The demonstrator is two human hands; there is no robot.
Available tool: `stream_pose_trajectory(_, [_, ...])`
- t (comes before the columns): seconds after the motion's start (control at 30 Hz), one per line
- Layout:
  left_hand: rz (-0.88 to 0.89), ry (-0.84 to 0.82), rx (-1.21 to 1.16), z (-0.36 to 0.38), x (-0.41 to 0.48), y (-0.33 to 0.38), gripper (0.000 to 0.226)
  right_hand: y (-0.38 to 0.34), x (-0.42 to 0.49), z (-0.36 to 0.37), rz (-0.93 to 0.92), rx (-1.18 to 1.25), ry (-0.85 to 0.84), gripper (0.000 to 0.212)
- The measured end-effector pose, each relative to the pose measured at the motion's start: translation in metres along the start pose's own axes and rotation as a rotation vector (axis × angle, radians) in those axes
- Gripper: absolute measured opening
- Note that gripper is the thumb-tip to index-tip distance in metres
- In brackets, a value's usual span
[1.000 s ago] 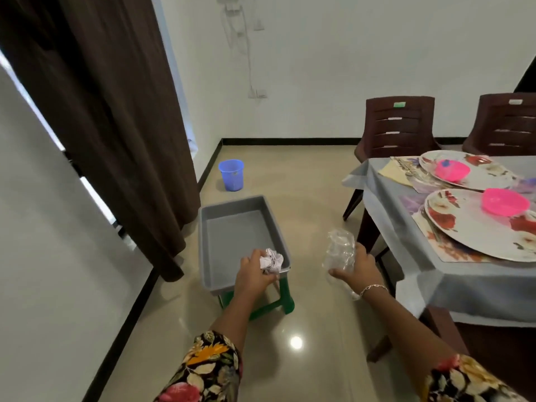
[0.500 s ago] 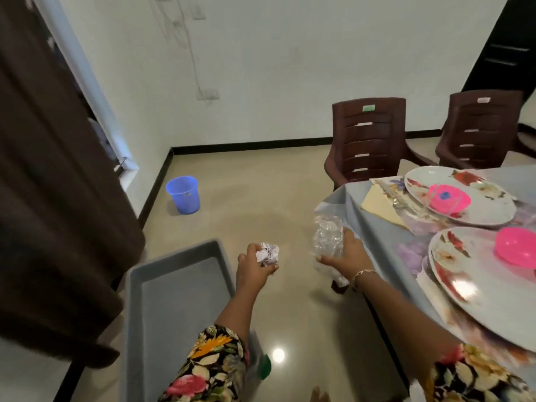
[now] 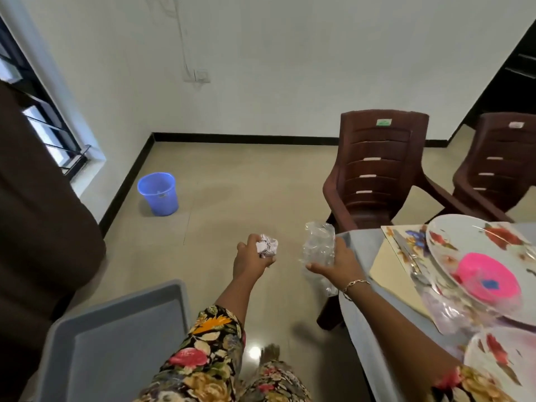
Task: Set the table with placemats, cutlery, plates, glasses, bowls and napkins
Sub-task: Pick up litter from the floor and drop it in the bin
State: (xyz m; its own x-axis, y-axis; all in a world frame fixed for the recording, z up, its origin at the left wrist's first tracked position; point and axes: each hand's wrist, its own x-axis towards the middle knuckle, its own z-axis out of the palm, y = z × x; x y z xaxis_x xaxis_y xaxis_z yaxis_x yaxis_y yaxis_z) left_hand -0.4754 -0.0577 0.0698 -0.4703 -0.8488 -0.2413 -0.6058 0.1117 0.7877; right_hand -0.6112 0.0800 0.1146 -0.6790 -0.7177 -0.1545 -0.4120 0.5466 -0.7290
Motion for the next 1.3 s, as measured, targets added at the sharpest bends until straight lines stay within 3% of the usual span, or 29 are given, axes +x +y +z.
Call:
stream_pose_trajectory(0.23, [-0.010,-0.010,0.017,-0.009,0.136,0.019,0.054,-0.016,0.132,0.021,0.058,-0.018,-0.033,0.090])
stream_pose_trajectory(0.53, [-0.104,0.058,0.014,-0.106,0.318,0.004,0.054,-0.113,0.326,0.096,0.129,-0.086,-0.179,0.090])
stream_pose_trajectory(1.0, [-0.372,0.376,-0.060,-0.271,0.513,-0.087,0.057,-0.292,0.577,0.278,-0.049,-0.166,-0.498,0.086])
stream_pose_trajectory(1.3, [-0.538,0.437,-0.062,-0.359,0.632,-0.112,0.059,-0.398,0.715,0.380,-0.119,-0.300,-0.743,0.087])
